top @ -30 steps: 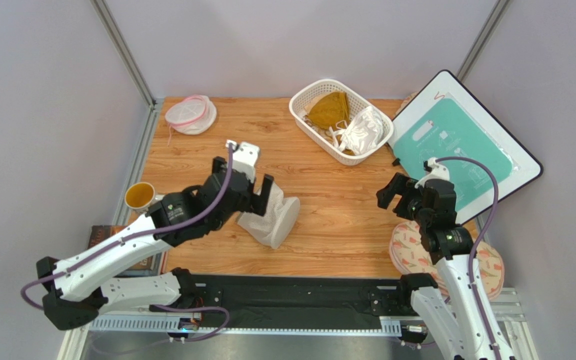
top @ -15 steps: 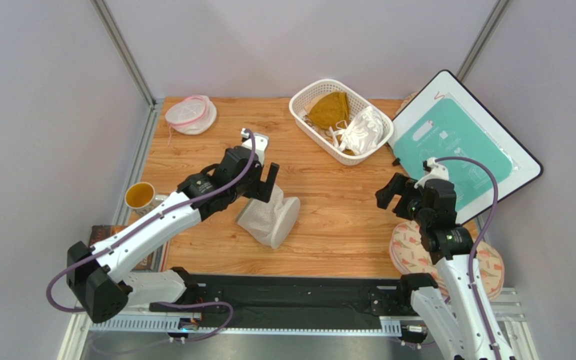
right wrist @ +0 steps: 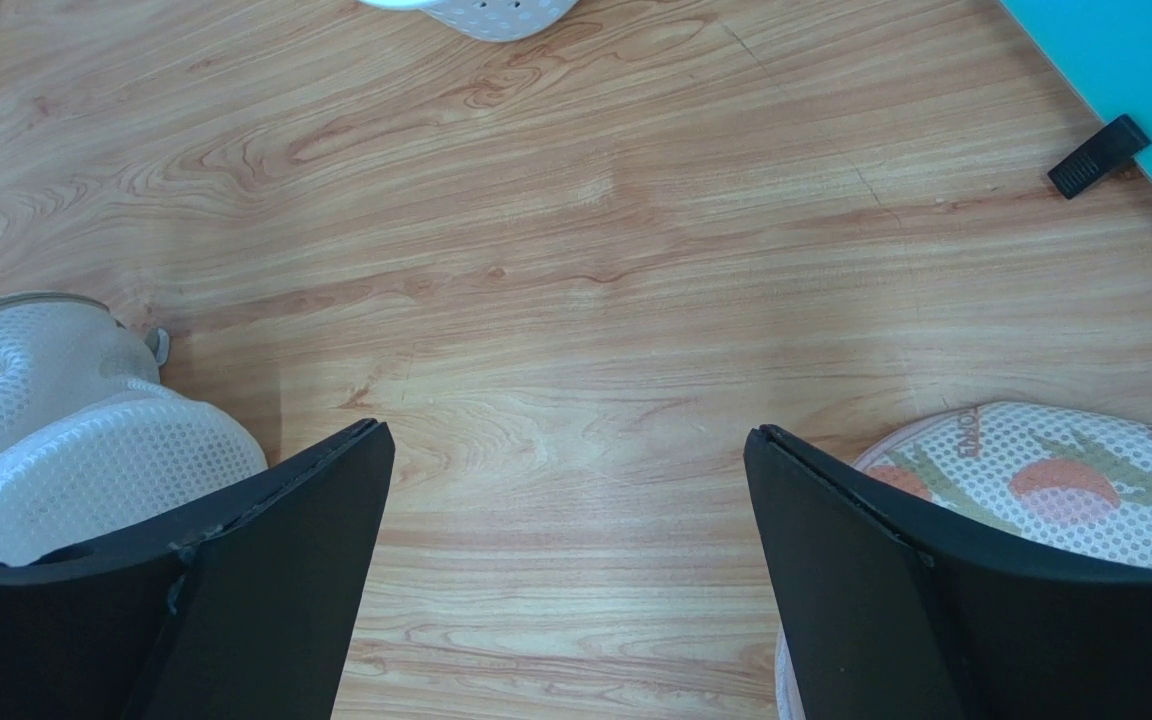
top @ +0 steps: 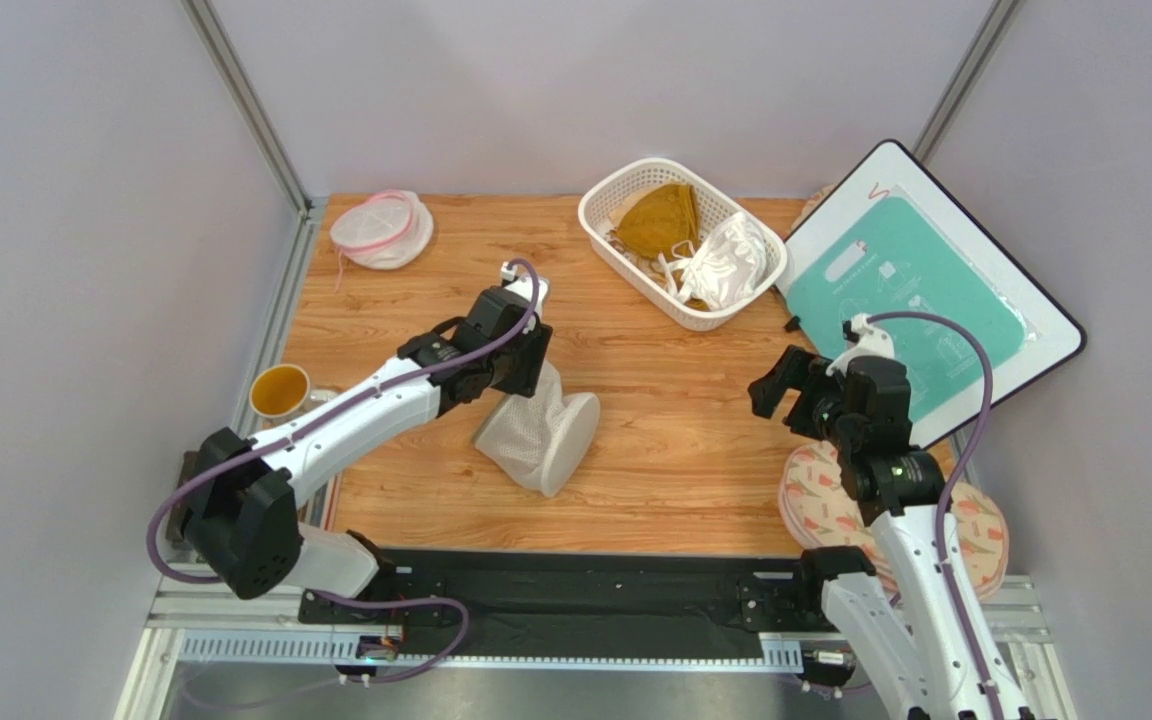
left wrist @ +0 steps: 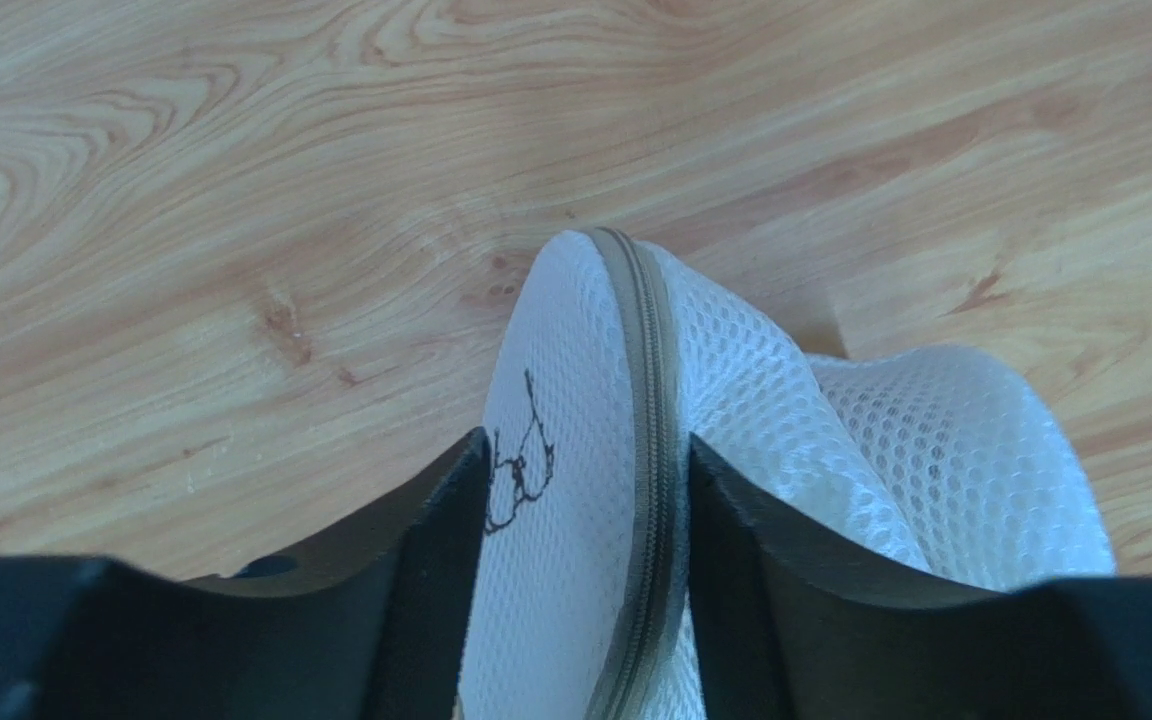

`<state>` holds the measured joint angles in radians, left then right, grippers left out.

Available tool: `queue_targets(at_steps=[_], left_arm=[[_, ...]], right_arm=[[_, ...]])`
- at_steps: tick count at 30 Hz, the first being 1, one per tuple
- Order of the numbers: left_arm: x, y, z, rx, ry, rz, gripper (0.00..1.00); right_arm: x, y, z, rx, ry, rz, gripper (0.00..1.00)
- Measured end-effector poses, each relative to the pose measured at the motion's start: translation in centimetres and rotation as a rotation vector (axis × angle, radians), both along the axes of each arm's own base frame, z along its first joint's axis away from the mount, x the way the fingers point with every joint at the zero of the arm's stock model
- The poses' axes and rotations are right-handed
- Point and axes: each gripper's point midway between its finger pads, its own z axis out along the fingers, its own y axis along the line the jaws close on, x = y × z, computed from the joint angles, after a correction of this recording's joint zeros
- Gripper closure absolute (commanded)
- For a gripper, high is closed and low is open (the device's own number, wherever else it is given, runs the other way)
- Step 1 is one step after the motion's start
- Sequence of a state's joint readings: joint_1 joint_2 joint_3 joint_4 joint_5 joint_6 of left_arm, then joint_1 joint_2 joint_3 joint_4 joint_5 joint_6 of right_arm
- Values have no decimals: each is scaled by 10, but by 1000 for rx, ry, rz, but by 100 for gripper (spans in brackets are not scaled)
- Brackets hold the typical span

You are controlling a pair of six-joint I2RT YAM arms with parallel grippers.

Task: Unzip the laundry bag and remove the bra
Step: Adjust the laundry bag at the center of the board.

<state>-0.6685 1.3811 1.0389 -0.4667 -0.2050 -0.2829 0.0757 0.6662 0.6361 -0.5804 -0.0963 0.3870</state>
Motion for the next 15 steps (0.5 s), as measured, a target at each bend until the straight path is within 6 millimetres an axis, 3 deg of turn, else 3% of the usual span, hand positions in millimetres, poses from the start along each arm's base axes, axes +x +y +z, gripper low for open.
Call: queue_targets(at_steps=[5, 6, 12, 15], left_arm=[[-2, 0, -13, 18, 33, -7, 83], [-2, 0, -13, 20, 30, -10, 99], [-4, -3, -9, 9, 14, -61, 100], [-17, -8, 0, -58, -23, -135, 100]], right_arm=[[0, 2, -1, 5, 3, 8, 6], [0, 2, -1, 5, 5, 10, 6], [0, 5, -2, 11, 12, 27, 8], [1, 10, -2, 22, 16, 58, 8]])
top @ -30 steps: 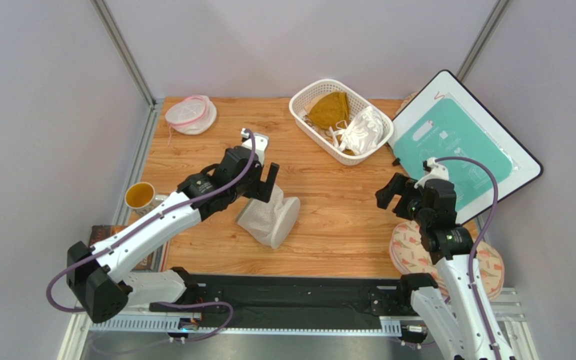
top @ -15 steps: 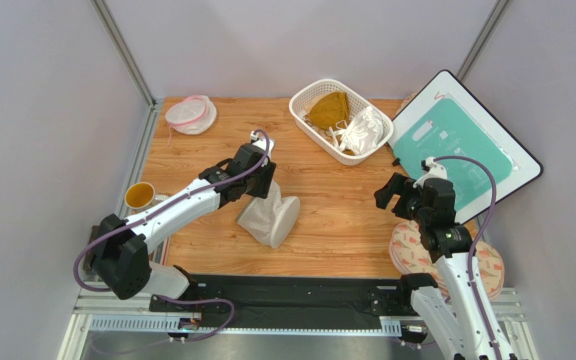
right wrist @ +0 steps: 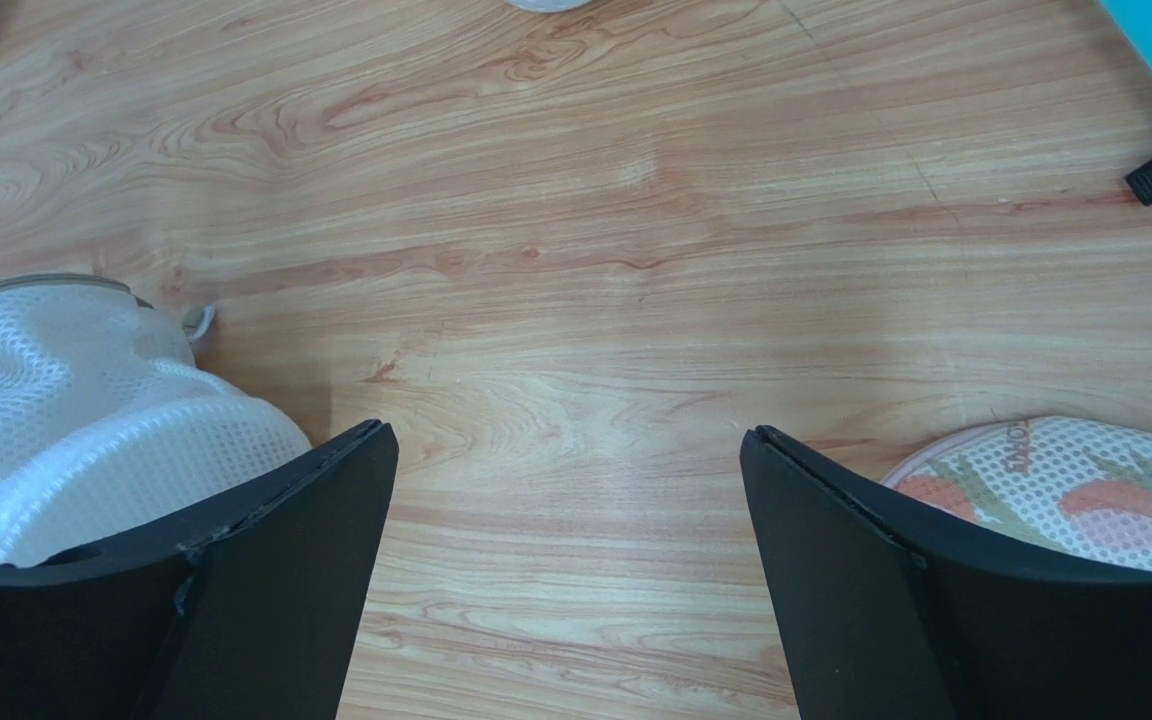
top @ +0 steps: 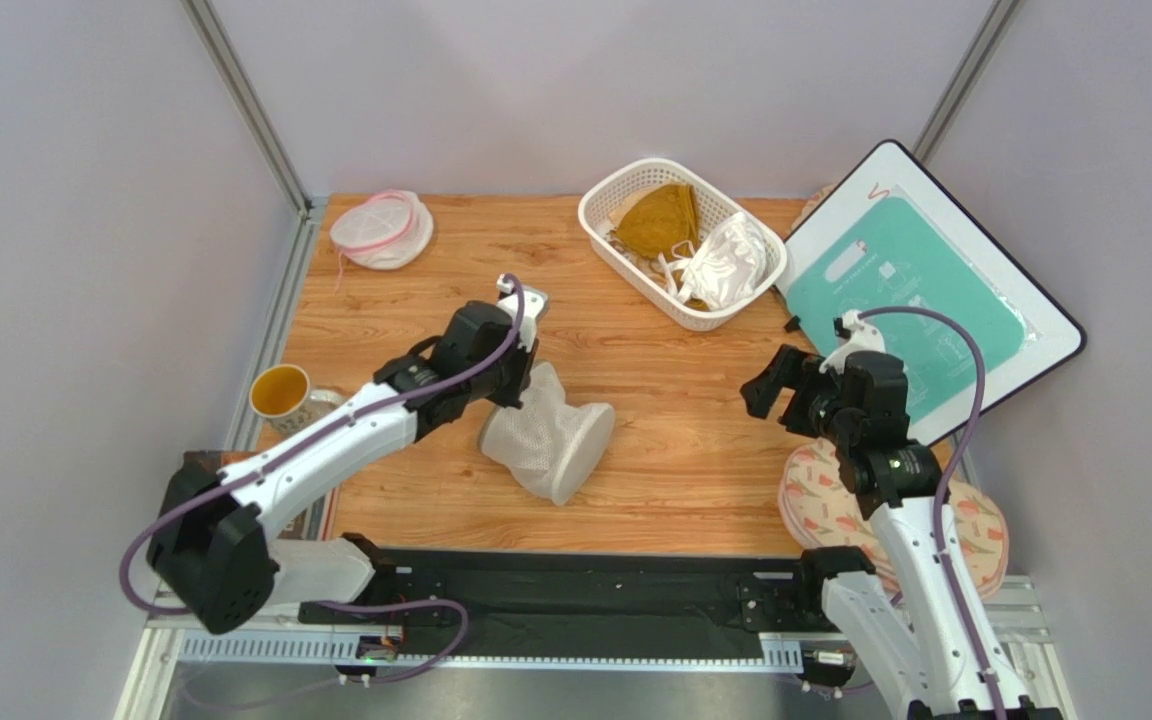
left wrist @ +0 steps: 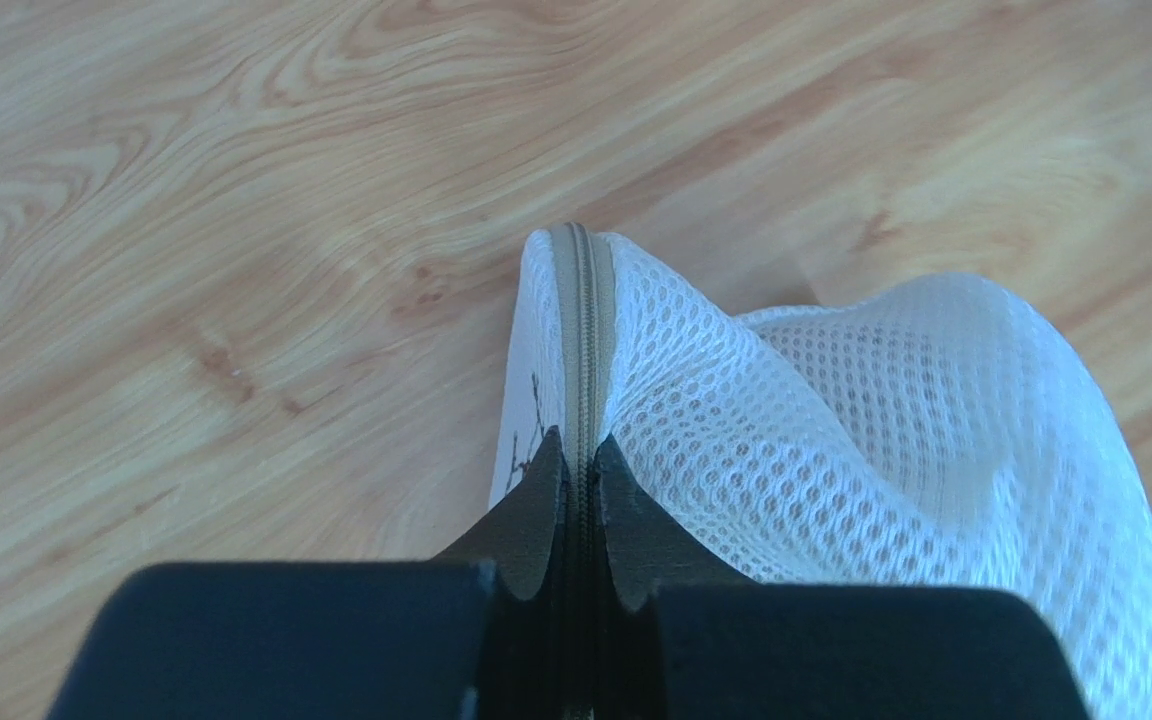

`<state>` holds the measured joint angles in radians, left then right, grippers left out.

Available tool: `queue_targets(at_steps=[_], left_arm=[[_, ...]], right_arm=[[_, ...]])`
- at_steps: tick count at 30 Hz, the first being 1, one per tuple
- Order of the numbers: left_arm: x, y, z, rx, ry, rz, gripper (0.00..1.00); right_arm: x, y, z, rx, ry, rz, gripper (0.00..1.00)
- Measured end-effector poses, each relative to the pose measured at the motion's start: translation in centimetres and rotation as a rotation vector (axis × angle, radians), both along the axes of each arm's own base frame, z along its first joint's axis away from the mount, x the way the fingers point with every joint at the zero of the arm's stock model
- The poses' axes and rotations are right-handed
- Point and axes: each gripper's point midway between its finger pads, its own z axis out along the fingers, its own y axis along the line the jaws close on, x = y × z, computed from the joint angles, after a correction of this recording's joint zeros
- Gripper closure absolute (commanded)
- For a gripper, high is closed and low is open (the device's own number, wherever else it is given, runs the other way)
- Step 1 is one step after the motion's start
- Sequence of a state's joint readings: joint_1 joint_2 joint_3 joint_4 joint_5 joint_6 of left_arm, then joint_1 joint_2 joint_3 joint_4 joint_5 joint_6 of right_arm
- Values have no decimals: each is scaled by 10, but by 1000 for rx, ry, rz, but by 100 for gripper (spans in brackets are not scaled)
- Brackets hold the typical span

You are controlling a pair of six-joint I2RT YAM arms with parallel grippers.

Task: Unzip the laundry bag and remove the bra
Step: Adjust the laundry bag at the center of the board.

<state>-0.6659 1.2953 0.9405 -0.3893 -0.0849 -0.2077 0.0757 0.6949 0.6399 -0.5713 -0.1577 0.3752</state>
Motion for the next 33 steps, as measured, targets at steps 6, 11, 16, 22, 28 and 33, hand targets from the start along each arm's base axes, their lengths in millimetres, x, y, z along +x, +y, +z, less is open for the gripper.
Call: queue_targets(at_steps=[6, 11, 16, 22, 28, 33], left_arm=[[-38, -20, 44, -190, -160, -244, 100], [-73, -46, 66, -273, -282, -465, 100], [-98, -58, 64, -330, -311, -601, 100], [-116, -71, 71, -367, -333, -698, 100], [-124, -78, 71, -321, -389, -717, 100], [-121, -78, 65, -242, -447, -680, 100]], right_arm=[[6, 19, 22, 70, -21, 81, 10], [10, 51, 47, 201, -77, 185, 10], [-2, 100, 60, 282, -89, 350, 10], [-20, 144, 79, 370, -113, 504, 10], [-42, 177, 72, 440, -51, 567, 10], [-63, 201, 61, 456, 16, 593, 10]])
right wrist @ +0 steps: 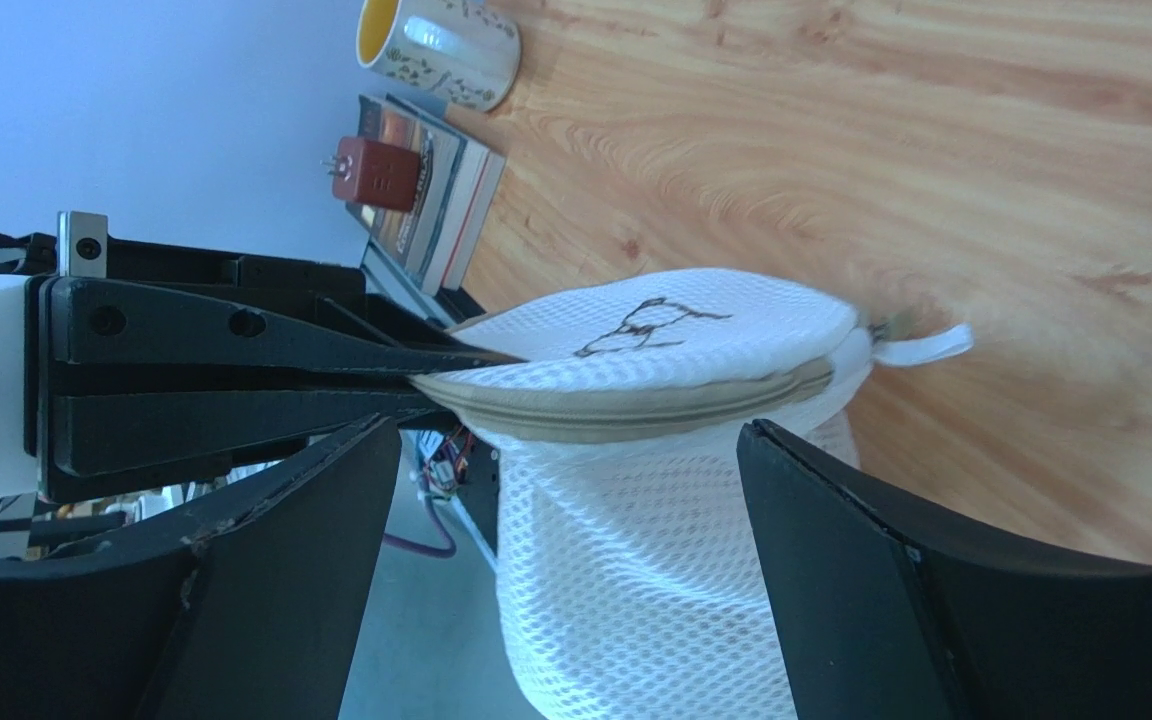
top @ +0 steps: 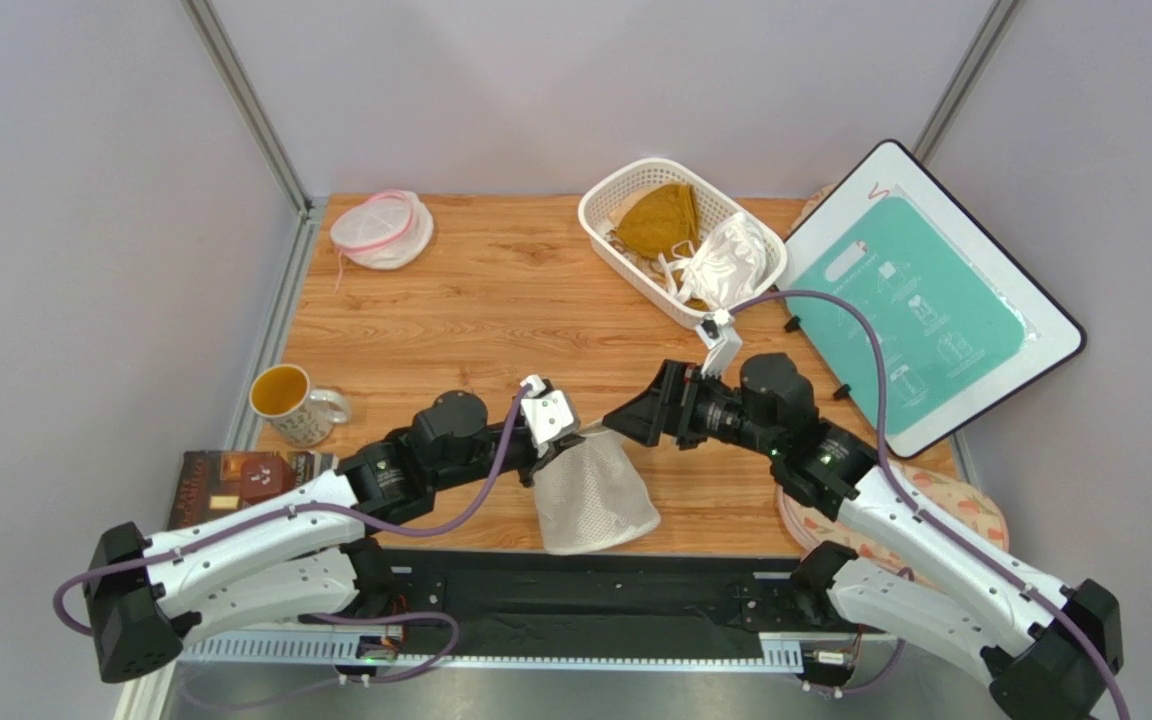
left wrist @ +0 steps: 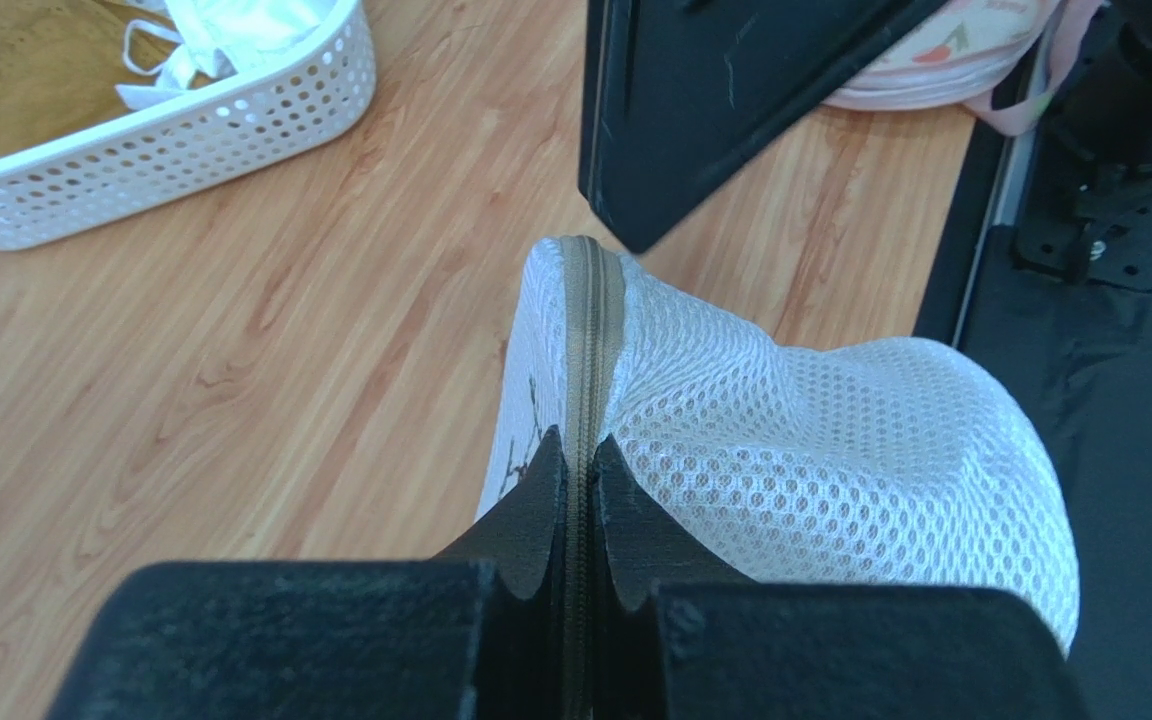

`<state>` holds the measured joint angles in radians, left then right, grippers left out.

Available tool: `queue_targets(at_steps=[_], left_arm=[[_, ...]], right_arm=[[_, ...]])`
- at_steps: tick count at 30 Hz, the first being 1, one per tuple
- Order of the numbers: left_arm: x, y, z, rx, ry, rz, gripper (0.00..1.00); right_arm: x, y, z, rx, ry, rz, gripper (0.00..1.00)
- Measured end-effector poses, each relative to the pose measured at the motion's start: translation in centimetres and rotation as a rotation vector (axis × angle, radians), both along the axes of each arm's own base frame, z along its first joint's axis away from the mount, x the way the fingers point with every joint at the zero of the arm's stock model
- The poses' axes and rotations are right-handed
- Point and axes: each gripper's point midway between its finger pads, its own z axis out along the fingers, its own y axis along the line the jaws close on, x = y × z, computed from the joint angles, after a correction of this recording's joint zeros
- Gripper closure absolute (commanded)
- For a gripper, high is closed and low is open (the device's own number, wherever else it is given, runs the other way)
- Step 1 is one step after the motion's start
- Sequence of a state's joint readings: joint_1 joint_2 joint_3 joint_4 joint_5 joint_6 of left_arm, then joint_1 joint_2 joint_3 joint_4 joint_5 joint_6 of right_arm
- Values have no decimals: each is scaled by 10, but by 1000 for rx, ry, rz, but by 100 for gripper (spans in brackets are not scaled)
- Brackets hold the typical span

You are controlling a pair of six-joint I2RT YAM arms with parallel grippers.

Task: Unzip the laundry bag and remove the bra
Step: Adjust the laundry bag at the center of the board.

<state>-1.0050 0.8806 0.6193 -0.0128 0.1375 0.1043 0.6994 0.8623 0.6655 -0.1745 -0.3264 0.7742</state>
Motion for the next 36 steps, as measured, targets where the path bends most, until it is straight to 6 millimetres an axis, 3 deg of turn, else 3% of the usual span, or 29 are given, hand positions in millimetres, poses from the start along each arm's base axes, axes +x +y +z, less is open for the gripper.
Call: queue_targets(at_steps=[6, 10, 19, 20, 23, 24, 25, 26, 27, 28, 32, 36], left_arm=[[-2, -2, -2, 49, -96, 39, 100], [-5, -5, 0, 77, -165, 61, 100], [-11, -13, -9, 136, -233, 76, 100], [-11, -13, -9, 140, -240, 79, 100], [-12, -16, -10, 146, -255, 80, 100], [-12, -17, -10, 147, -263, 81, 95], [-13, -19, -10, 148, -268, 81, 63], [-12, -19, -11, 152, -269, 84, 37], [-13, -20, -15, 168, -269, 81, 17], [-13, -22, -19, 182, -265, 79, 3], [-3, -20, -9, 185, -245, 165, 0], [6, -11, 34, 77, -166, 261, 0]], right_arm=[[-16, 15, -12, -19, 40, 5, 10], [-12, 19, -24, -46, 77, -25, 9], [-1, 15, -28, -25, 102, -119, 12], [0, 15, -28, -20, 103, -125, 14], [0, 15, -31, -20, 117, -133, 49], [1, 16, -32, -22, 120, -134, 75], [1, 16, -34, -28, 124, -136, 88], [2, 17, -36, -30, 125, -135, 98], [3, 18, -35, -23, 125, -139, 100], [4, 18, -34, -23, 120, -142, 100], [8, 15, -42, -82, 70, -135, 100], [17, 12, -35, -145, -57, -85, 100]])
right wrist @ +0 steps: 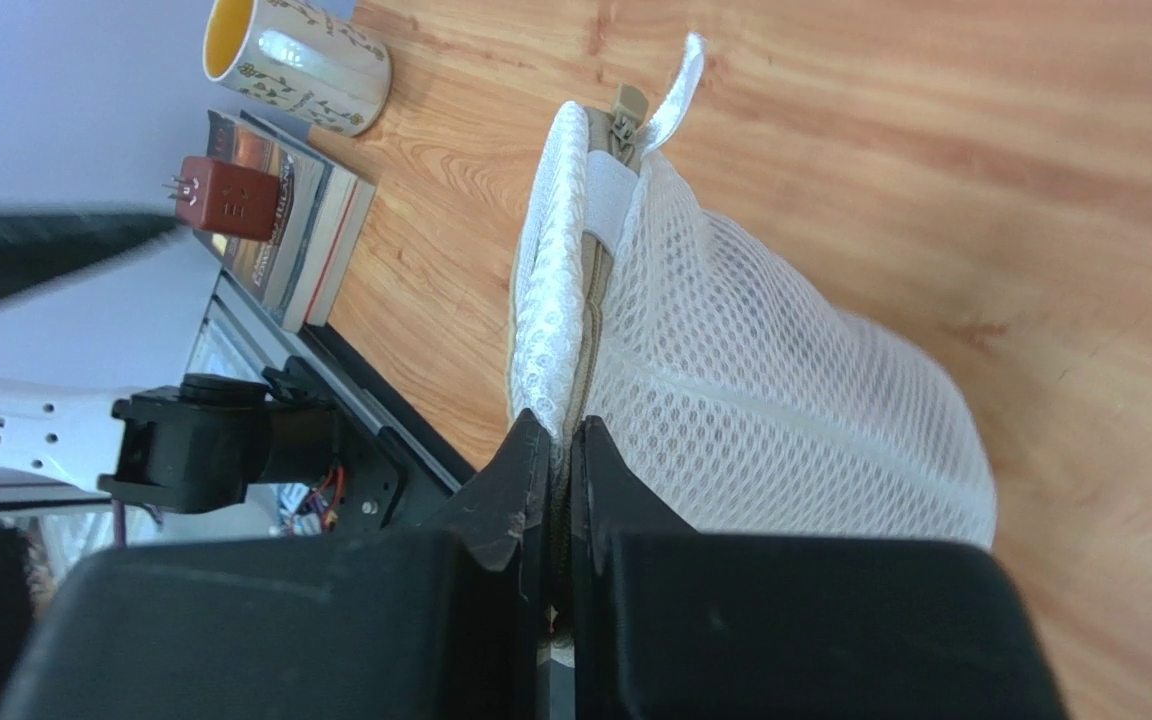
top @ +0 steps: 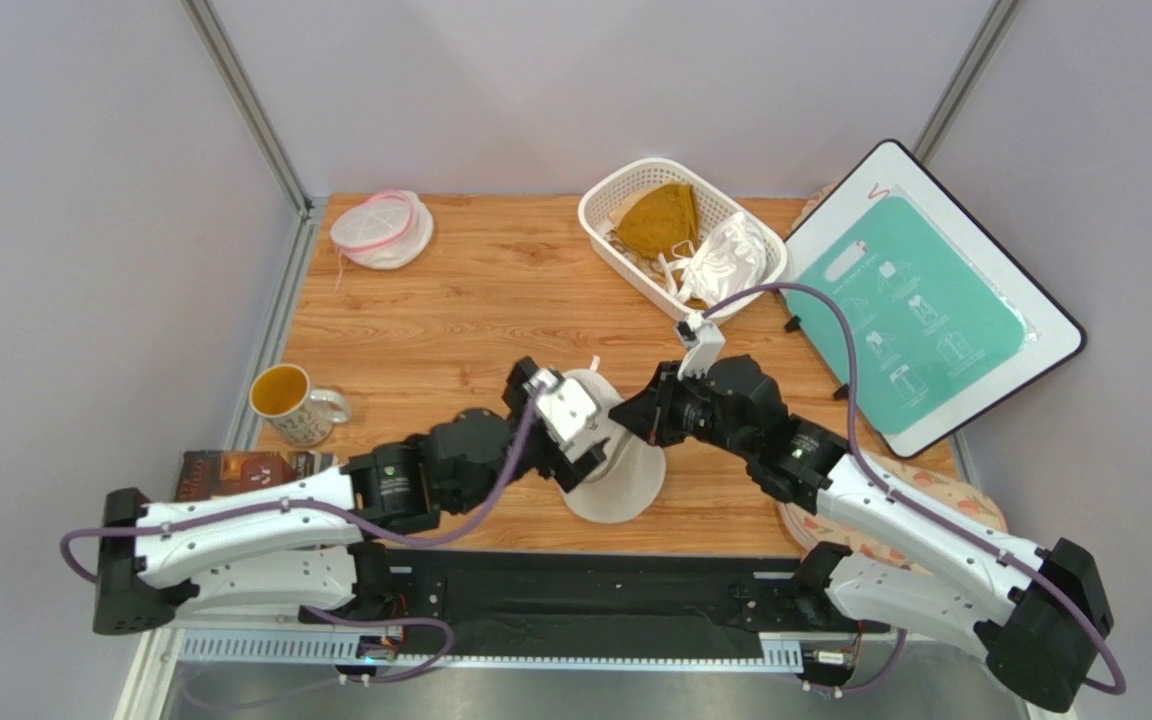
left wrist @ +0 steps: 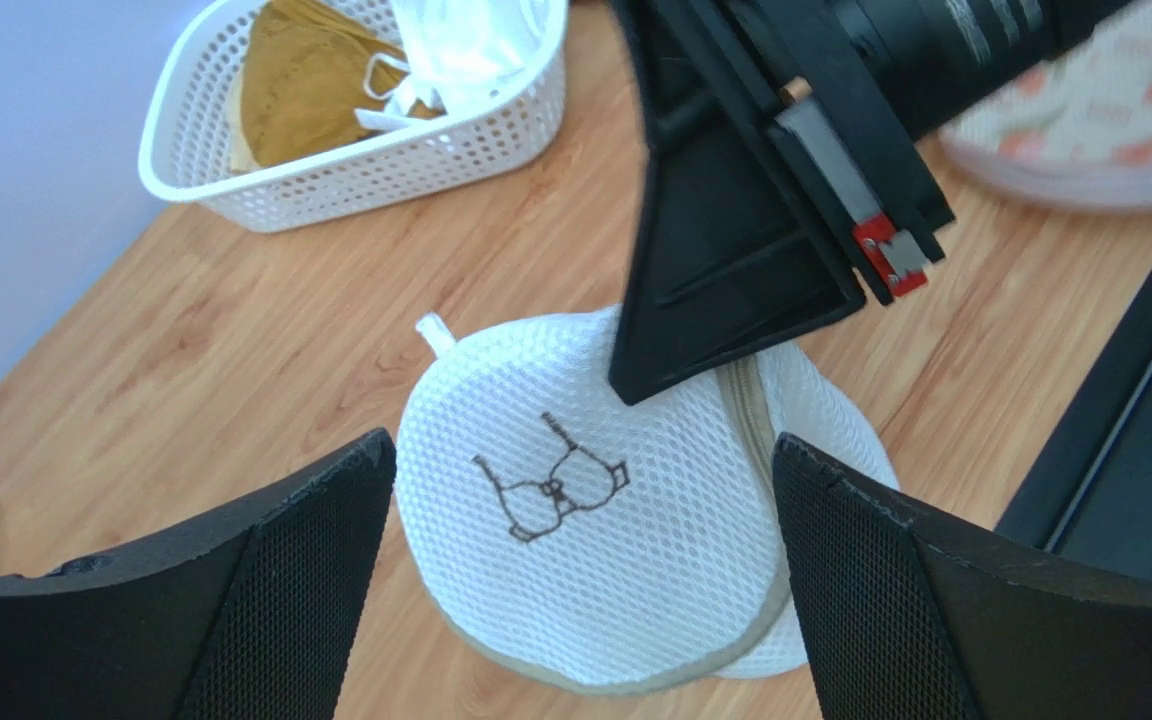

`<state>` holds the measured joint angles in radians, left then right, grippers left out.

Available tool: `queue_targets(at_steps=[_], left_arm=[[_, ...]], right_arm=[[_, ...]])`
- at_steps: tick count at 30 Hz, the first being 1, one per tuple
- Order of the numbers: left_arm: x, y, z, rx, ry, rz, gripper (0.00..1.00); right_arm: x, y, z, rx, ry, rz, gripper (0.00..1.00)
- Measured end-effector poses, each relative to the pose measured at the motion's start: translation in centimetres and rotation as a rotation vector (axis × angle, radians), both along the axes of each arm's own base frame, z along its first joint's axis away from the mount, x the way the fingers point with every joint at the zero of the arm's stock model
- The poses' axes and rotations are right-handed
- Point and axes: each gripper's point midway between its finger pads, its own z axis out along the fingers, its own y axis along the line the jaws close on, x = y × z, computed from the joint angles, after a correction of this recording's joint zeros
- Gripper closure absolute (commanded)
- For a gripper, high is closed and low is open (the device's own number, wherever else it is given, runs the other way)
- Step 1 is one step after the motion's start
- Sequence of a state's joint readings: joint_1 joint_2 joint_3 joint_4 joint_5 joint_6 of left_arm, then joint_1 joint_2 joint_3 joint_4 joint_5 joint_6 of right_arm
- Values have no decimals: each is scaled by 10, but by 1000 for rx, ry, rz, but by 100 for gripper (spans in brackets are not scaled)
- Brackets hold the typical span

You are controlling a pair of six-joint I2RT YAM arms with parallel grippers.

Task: Unzip the laundry bag and remove the bra
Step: Adjust the laundry bag at the center of the board.

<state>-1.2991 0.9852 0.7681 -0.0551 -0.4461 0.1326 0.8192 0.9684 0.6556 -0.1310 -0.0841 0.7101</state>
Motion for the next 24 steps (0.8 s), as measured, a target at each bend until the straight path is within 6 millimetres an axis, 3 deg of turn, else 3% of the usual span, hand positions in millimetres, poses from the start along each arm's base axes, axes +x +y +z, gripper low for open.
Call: queue_targets(at_steps=[4, 7, 11, 15, 18, 21, 24], left_arm=[[16, 32, 50, -223, 102, 89, 0], [35, 55, 60, -325, 180, 155, 0], [52, 71, 28, -361, 325, 208, 0], [42, 70, -26, -343, 496, 168, 0], [32, 67, -52, -345, 581, 117, 0], [26, 63, -57, -362, 612, 71, 0], [23, 55, -43, -403, 602, -2, 0]], right_arm=[[7, -2, 16, -37, -131, 99, 100], [2, -1, 18, -62, -208, 209, 100], [-14, 3, 21, -47, -258, 367, 100], [-26, -1, 27, 6, -273, 487, 100], [-35, -6, 29, 43, -261, 569, 100], [-42, -8, 28, 62, -214, 658, 100], [-50, -6, 25, 83, -173, 727, 100]])
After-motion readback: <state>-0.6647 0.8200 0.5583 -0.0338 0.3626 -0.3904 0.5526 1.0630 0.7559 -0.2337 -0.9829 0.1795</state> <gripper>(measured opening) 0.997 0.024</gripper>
